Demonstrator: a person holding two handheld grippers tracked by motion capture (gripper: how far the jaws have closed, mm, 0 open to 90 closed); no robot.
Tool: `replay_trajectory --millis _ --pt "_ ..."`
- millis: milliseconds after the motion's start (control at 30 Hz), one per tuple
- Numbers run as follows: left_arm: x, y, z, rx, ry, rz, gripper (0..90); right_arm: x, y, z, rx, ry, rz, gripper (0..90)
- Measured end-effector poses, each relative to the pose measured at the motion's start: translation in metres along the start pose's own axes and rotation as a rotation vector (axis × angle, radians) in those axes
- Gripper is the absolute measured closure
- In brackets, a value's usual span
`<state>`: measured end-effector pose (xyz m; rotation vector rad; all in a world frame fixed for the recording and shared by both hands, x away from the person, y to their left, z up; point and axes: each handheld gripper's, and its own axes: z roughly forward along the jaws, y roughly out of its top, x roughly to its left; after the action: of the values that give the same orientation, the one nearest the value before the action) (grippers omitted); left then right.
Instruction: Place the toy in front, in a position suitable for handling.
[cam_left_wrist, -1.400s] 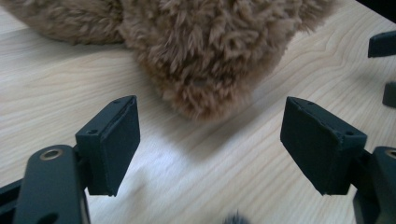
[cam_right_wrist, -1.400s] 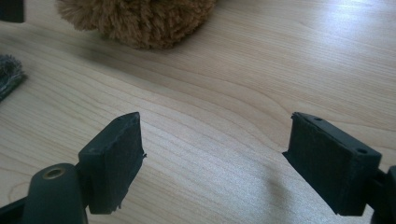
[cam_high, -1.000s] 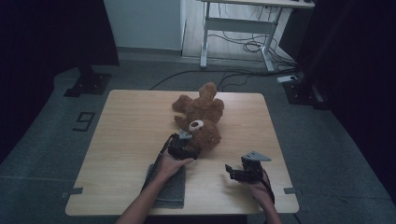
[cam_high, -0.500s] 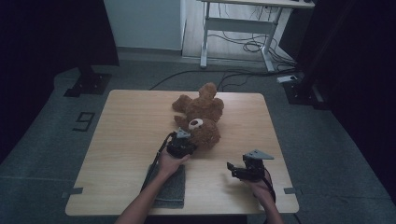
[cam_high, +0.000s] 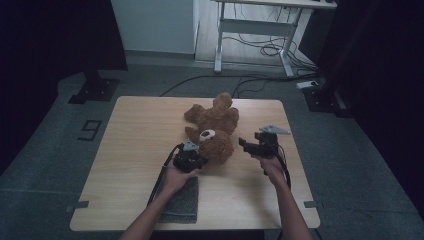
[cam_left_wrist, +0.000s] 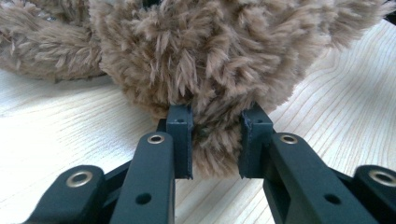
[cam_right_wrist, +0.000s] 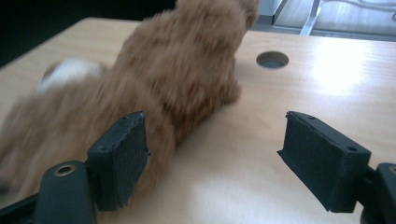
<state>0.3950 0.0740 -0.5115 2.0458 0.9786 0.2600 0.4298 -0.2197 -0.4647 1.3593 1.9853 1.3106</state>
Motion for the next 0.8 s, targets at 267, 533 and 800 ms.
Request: replay_trajectory --millis 267,533,800 --pt "0.002 -0.003 0.0 0.002 -0.009 -0.006 70.3 0.003 0.036 0.045 0.018 0.01 -0.007 21.0" --pt "0.001 -0.006 0.001 0.011 -0.006 -0.003 70.3 0.003 0.039 0.073 0.044 0.037 0.012 19.8" --pt "0.001 -0.008 0.003 0.012 -0.002 -0.009 70.2 0.012 0.04 0.089 0.078 0.043 -0.009 19.0"
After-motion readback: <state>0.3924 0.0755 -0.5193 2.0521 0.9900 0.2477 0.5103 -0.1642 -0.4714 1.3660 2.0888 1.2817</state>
